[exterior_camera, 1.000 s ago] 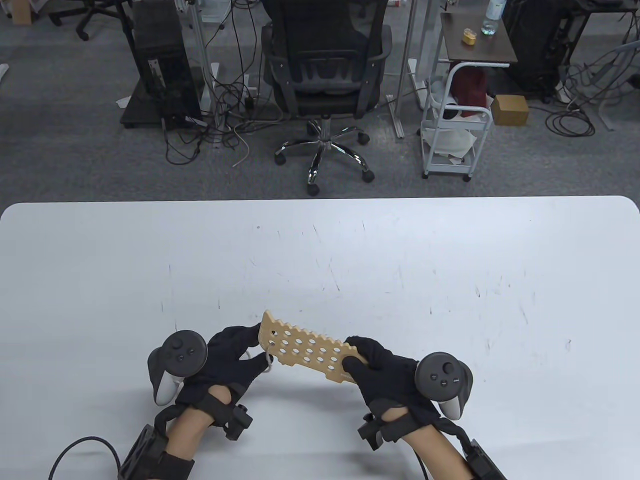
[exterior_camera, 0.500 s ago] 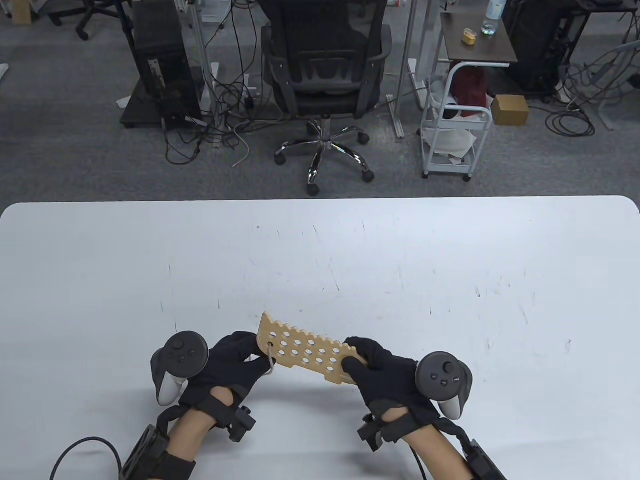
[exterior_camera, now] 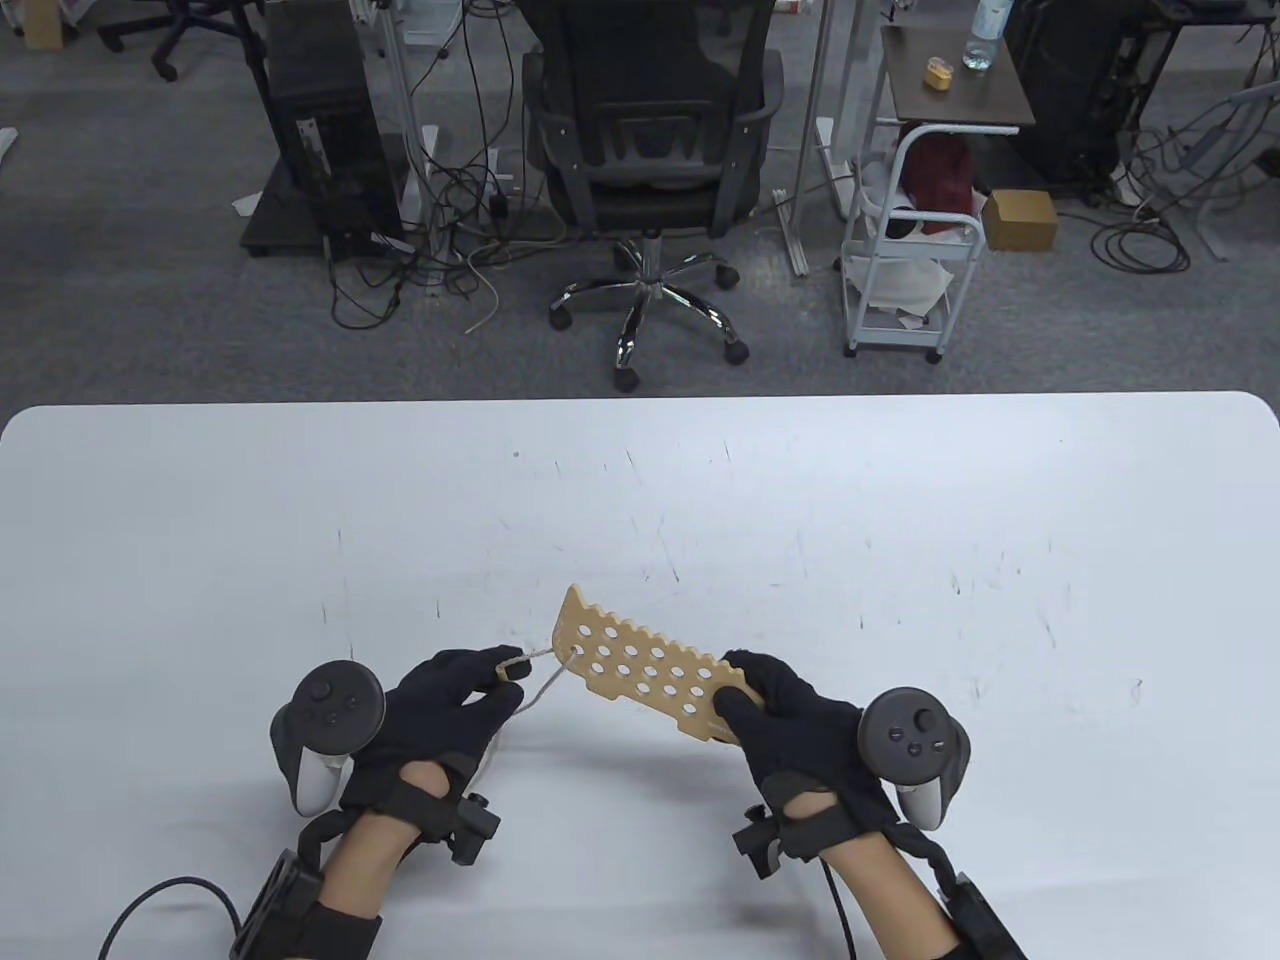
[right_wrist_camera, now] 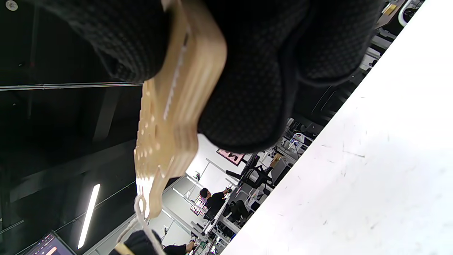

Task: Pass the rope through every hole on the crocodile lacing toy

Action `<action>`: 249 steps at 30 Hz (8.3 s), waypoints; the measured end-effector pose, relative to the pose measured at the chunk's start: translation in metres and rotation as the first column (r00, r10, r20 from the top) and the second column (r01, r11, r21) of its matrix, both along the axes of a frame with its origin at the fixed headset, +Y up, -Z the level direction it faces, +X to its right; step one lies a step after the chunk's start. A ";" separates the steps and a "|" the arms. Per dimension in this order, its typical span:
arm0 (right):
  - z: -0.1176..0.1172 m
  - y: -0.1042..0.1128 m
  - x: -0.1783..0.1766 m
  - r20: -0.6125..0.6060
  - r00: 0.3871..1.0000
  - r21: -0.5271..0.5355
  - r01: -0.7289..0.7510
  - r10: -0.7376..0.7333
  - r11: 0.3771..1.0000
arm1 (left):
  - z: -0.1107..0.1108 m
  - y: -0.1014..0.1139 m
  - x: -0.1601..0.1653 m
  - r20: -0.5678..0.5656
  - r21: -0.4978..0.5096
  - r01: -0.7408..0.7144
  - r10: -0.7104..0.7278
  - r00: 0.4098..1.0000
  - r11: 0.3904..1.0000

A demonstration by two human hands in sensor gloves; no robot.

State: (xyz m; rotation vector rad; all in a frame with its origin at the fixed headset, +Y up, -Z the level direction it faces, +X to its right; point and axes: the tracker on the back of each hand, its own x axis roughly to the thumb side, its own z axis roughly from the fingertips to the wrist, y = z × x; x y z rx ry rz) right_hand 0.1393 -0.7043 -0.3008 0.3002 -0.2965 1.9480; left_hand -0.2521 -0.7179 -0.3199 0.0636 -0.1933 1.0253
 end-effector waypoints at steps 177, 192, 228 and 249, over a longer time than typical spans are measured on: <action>-0.026 -0.015 0.076 0.400 0.915 -0.214 0.038 0.052 0.976 | 0.004 0.016 -0.098 -0.292 0.106 -0.395 0.408 0.865 0.912; -0.019 -0.009 0.057 0.326 0.944 -0.170 -0.004 0.060 0.985 | -0.004 0.007 -0.078 -0.241 0.016 -0.251 0.247 0.938 0.968; -0.011 -0.012 0.011 -0.019 1.000 -0.154 -0.002 -0.001 0.988 | -0.021 -0.027 -0.032 -0.053 -0.209 -0.106 0.097 0.994 0.972; -0.008 -0.020 -0.008 -0.161 0.980 -0.233 0.078 -0.117 0.969 | -0.019 -0.034 -0.007 0.117 -0.291 -0.216 0.258 0.959 0.932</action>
